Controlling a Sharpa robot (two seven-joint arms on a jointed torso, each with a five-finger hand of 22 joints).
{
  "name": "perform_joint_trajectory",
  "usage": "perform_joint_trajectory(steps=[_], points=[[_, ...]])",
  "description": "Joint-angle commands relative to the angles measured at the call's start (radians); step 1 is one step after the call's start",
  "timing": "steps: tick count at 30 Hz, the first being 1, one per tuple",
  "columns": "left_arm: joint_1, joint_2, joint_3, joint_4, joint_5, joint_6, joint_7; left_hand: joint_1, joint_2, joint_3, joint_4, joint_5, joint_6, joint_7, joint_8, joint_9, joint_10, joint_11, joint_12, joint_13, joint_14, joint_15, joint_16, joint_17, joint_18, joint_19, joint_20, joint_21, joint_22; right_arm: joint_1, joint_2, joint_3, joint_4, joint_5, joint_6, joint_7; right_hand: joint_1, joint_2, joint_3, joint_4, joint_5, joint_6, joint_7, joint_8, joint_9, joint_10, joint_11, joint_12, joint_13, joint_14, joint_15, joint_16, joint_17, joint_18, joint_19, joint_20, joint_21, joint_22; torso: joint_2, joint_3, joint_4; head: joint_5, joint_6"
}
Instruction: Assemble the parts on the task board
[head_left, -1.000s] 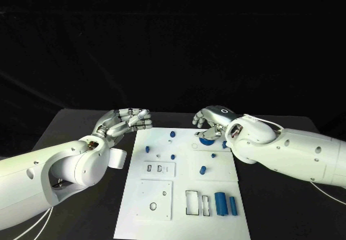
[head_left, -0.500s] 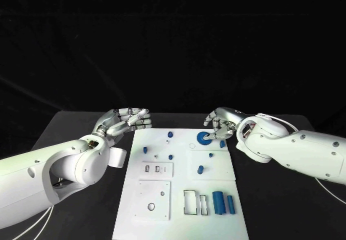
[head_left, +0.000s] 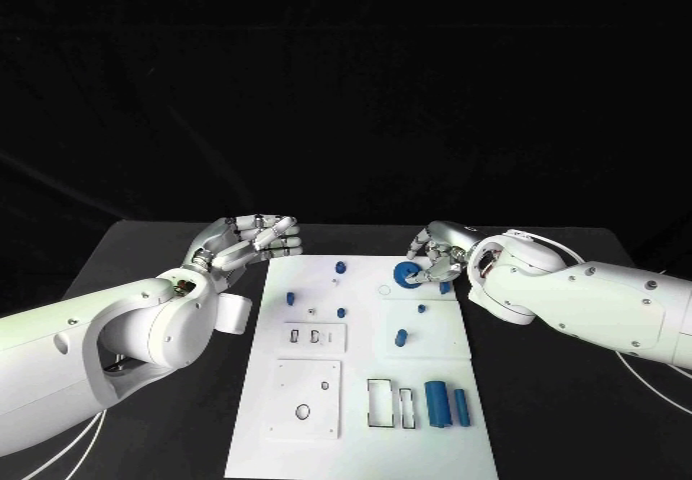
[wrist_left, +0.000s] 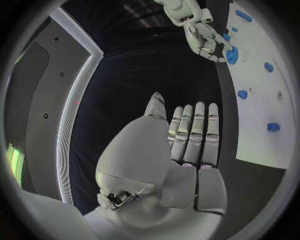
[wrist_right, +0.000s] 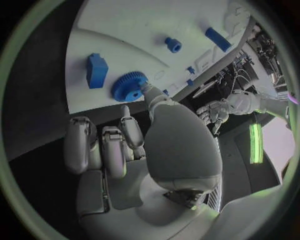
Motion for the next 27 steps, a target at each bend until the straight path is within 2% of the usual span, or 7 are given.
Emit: perform_joint_trajectory(steps=[1, 13, 20, 23, 24, 26, 27], points=[[0.001, 0.0, 0.001, 0.001, 0.003, 0.019, 0.005, -0.003, 0.008, -0.007, -0.001, -0.005, -0.008, 0.007, -0.004, 0.001, -0.006, 0.001, -0.005, 0.001, -0.005, -0.001, -0.005, 0.001, 0.019, 0.005, 0.001, -0.005, -0.001, -0.004, 0.004, 0.0, -0.003, -0.001, 0.03, -0.008, 0.012, 0.0, 0.011, 0.001, 0.012, 0.008, 0.003, 0.007, 0.002, 0.012, 0.001, 0.019, 0.018, 0.106, 0.005, 0.007, 0.262, -0.01, 0.011, 0.0, 0.005, 0.072, 0.0, -0.0006, 0.0, 0.0, -0.004], [0.001, 0.0, 0.001, -0.001, 0.003, 0.019, 0.004, -0.003, 0.008, -0.007, -0.001, -0.005, -0.008, 0.007, -0.004, 0.001, -0.006, 0.001, -0.005, 0.001, -0.005, -0.001, -0.005, 0.001, 0.019, 0.005, 0.001, -0.005, -0.001, -0.01, 0.015, 0.0, -0.017, -0.005, 0.042, -0.007, 0.014, 0.0, 0.067, 0.007, 0.054, 0.035, -0.002, 0.013, 0.005, 0.054, -0.004, 0.081, 0.078, 0.106, 0.002, 0.007, 0.262, -0.015, 0.026, -0.003, 0.021, 0.094, -0.001, -0.0003, -0.0003, 0.003, -0.007], [0.001, -0.001, 0.001, -0.001, 0.003, 0.018, 0.004, -0.002, 0.009, -0.009, -0.002, -0.005, -0.007, 0.007, -0.005, 0.002, -0.007, 0.001, -0.005, 0.001, -0.005, -0.001, -0.007, 0.002, 0.02, 0.006, 0.001, -0.006, -0.002, -0.012, 0.017, -0.001, -0.019, -0.004, 0.043, -0.006, 0.017, 0.007, 0.209, 0.002, 0.032, 0.099, -0.017, 0.022, 0.0, 0.084, -0.018, 0.117, 0.116, 0.106, -0.01, 0.007, 0.262, -0.018, 0.035, -0.013, 0.03, 0.109, -0.001, 0.0003, -0.0015, 0.005, -0.008], [0.001, -0.001, 0.001, -0.002, 0.003, 0.018, 0.004, -0.002, 0.009, -0.009, -0.002, -0.005, -0.007, 0.007, -0.005, 0.002, -0.007, 0.001, -0.005, 0.001, -0.005, -0.001, -0.007, 0.002, 0.02, 0.006, 0.001, -0.006, -0.002, -0.013, 0.016, -0.001, -0.017, -0.011, 0.037, -0.002, 0.023, 0.022, 0.315, -0.028, 0.004, 0.126, -0.025, 0.028, 0.006, 0.093, -0.026, 0.129, 0.129, 0.106, -0.018, 0.007, 0.262, -0.019, 0.039, -0.021, 0.032, 0.115, -0.001, 0.0007, -0.0018, 0.004, -0.009], [0.001, -0.001, 0.001, -0.002, 0.003, 0.018, 0.003, -0.002, 0.009, -0.009, -0.002, -0.005, -0.007, 0.007, -0.005, 0.002, -0.007, 0.001, -0.005, 0.001, -0.005, -0.001, -0.007, 0.002, 0.02, 0.006, 0.001, -0.006, -0.002, -0.013, 0.016, -0.001, -0.016, -0.017, 0.033, -0.001, 0.016, 0.02, 0.344, -0.039, -0.003, 0.13, -0.026, 0.029, 0.008, 0.095, -0.027, 0.13, 0.131, 0.106, -0.018, 0.007, 0.262, -0.019, 0.04, -0.022, 0.034, 0.118, -0.001, 0.0007, -0.0019, 0.004, -0.009], [0.001, -0.001, 0.001, -0.002, 0.003, 0.018, 0.003, -0.002, 0.009, -0.009, -0.002, -0.005, -0.007, 0.007, -0.005, 0.002, -0.007, 0.001, -0.005, 0.001, -0.005, -0.001, -0.007, 0.002, 0.02, 0.006, 0.001, -0.006, -0.002, -0.013, 0.016, -0.001, -0.013, -0.028, 0.024, 0.003, 0.013, 0.019, 0.354, -0.043, -0.002, 0.131, -0.026, 0.03, 0.01, 0.095, -0.027, 0.131, 0.131, 0.106, -0.019, 0.007, 0.262, -0.02, 0.041, -0.023, 0.034, 0.119, -0.001, 0.0009, -0.002, 0.004, -0.01], [0.001, -0.001, 0.001, -0.002, 0.003, 0.019, 0.003, -0.002, 0.009, -0.009, -0.002, -0.005, -0.007, 0.007, -0.005, 0.002, -0.007, 0.001, -0.005, 0.001, -0.005, -0.001, -0.007, 0.002, 0.02, 0.006, 0.001, -0.006, -0.002, -0.013, 0.016, -0.001, -0.011, -0.033, 0.018, 0.005, -0.008, 0.01, 0.388, -0.061, -0.003, 0.133, -0.027, 0.031, 0.016, 0.098, -0.027, 0.133, 0.134, 0.106, -0.019, 0.007, 0.262, -0.021, 0.044, -0.023, 0.036, 0.123, -0.001, 0.0009, -0.002, 0.005, -0.01]])
